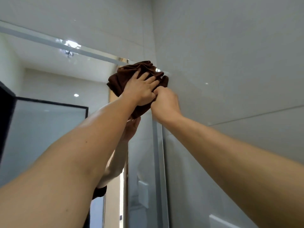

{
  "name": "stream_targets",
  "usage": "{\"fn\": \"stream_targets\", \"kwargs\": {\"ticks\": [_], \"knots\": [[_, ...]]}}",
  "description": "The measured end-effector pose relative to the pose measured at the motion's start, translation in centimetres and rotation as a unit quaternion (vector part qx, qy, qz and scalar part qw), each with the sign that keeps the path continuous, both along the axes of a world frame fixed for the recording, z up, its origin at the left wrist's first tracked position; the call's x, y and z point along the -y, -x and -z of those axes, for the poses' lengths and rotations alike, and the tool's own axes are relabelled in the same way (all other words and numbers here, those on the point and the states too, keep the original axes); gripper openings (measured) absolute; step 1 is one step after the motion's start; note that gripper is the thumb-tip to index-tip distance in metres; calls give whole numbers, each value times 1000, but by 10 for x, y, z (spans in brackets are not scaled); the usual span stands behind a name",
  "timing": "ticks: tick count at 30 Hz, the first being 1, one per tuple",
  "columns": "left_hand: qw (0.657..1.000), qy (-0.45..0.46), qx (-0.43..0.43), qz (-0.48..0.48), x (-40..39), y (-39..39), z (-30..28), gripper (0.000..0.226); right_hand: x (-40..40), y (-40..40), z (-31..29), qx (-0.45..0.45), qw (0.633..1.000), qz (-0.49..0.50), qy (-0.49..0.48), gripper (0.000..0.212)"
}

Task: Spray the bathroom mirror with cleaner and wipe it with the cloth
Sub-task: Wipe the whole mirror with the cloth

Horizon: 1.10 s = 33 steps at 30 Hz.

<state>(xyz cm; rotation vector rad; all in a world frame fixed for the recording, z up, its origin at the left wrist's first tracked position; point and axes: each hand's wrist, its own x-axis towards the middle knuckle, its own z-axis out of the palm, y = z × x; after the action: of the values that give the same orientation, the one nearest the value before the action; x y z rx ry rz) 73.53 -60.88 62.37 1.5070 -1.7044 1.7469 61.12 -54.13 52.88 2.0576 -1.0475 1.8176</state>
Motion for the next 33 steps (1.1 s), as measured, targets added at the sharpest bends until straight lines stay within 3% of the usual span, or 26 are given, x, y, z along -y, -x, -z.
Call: {"fn": "stream_targets", "kwargs": {"ticks": [7, 11, 16, 22, 27, 31, 33], "knots": [[987, -90, 132, -1, -15, -28, 115, 58, -14, 26, 23, 54, 998, 14, -23, 32], [975, -156, 159, 10, -19, -40, 117, 59, -22, 42, 28, 27, 999, 11, -36, 35], [996, 6, 82, -39, -18, -32, 58, 63, -23, 47, 32, -14, 1000, 5, -21, 37], [998, 27, 50, -10, -6, -26, 113, 63, -12, 38, 50, -85, 996, -10, -22, 43], [995, -45, 73, 53, -10, -35, 224, 57, 1, 26, 79, -94, 994, -2, -53, 47], [969, -201, 124, 71, -24, -57, 320, 57, 8, 28, 101, -91, 992, 15, -89, 49], [952, -260, 151, 64, -32, -71, 332, 57, 10, 35, 107, -84, 991, 22, -102, 48]]}}
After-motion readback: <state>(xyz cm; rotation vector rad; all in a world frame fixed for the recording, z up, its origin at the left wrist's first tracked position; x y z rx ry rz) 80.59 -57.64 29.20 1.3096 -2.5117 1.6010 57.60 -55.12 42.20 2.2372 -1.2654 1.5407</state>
